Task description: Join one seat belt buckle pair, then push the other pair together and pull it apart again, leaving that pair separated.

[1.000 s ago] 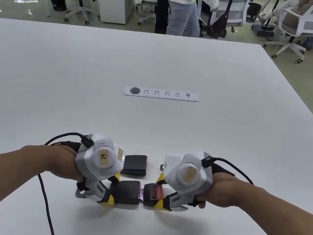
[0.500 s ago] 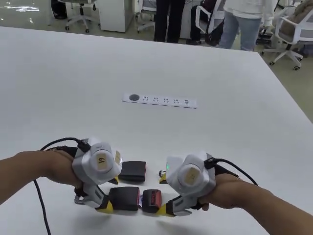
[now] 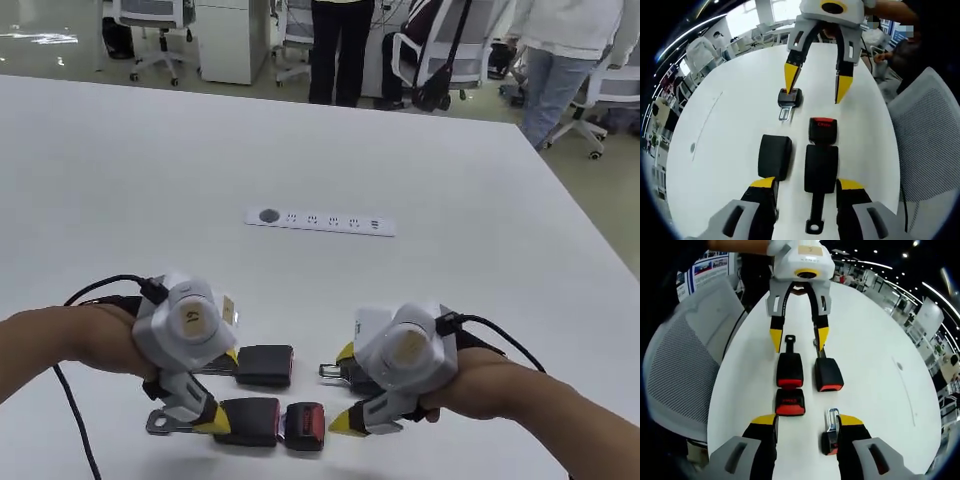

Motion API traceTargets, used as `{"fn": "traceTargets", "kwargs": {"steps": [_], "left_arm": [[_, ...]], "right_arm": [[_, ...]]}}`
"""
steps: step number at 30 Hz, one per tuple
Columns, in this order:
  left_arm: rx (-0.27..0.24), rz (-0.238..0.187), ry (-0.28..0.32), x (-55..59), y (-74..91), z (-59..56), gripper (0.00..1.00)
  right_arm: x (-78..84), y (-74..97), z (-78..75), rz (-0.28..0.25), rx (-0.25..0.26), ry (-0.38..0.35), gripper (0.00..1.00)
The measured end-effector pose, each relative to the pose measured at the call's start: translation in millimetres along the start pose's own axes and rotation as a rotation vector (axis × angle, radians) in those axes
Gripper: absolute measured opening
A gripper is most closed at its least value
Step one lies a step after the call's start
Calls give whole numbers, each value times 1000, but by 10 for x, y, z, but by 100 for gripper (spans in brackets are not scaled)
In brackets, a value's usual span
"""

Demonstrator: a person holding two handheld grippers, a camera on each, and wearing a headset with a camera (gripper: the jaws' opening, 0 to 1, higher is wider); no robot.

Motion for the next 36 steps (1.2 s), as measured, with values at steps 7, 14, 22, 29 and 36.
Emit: {"fn": "traceTargets", "kwargs": {"steps": [7,14,22,29,36], "left_arm": [[-35,-24,35,29,60,208,50],[-53,-35,53,-39,93,308,50],[-49,-28,49,-58,33,431,50],[-30,-14,39,-77,-44,494,49],[-21,7,30,-65,-119,530,48]], "right_arm": [[120,93,-187,-2,28,-10,44],[245,156,-349,2,47,-11,44],[439,138,-476,20,48,-17,43],[551,128,-494,41,32,-23,43],[638,56,-529,53,9,-32,42]]}}
Point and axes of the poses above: the centre of the closed fingertips' face, and the gripper's own axes: y roughly backward along the fingers, z roughly to its left, x roughly out of its underside, the point moved 6 cm from there along y, roughly backward along the fingers, and after that the axes turned 9 degrees about z, right-handed, at the moved point
